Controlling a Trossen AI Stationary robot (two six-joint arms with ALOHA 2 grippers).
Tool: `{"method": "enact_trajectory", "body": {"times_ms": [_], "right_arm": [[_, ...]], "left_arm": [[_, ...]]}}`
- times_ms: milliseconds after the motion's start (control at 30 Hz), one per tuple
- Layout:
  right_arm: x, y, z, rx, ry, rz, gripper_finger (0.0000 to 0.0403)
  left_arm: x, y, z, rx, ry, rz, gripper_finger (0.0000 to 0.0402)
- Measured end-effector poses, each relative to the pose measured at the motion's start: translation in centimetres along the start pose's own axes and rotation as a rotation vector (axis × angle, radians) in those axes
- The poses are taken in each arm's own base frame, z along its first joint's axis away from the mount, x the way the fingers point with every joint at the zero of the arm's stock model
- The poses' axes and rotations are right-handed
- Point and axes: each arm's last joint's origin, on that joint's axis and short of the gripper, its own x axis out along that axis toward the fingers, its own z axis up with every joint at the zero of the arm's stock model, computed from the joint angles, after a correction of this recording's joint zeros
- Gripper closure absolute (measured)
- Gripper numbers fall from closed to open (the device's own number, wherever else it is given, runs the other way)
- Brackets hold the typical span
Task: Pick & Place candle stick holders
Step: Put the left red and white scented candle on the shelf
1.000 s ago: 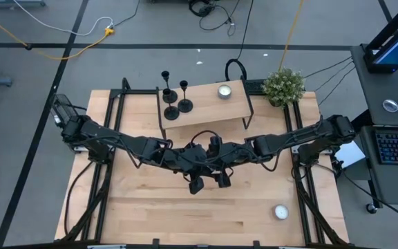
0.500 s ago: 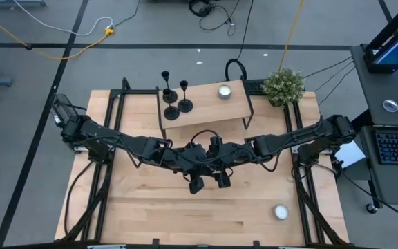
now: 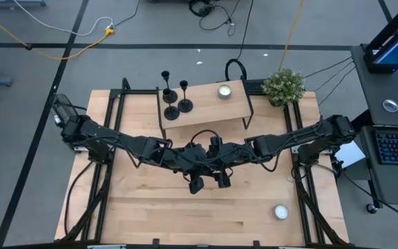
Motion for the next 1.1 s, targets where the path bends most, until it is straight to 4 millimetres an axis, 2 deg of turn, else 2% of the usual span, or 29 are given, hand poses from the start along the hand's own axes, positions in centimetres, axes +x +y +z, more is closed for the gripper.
{"method": "enact_trajectory", "body": {"times_ms": [400,667,867,1100], "right_arm": [[0.0,0.0,0.0,0.001,0.0,-0.001,0.0122],[0.0,0.0,0.0,0.015,0.005,-0.007,0.0123],[0.0,-0.1,0.0,0.019,-0.003,-0.024,0.0124],[0.0,-0.4,0.1,0.03,-0.011,-0.045,0.0132]], "left_arm": [[0.0,0.0,0.0,0.001,-0.002,0.004,0.0384],[0.0,0.1,-0.1,0.0,0.004,0.013,0.0345],[-0.8,0.1,0.1,-0.002,0.004,0.016,0.0319],[-1.8,0.0,0.2,-0.005,0.014,-0.002,0.0316]]}}
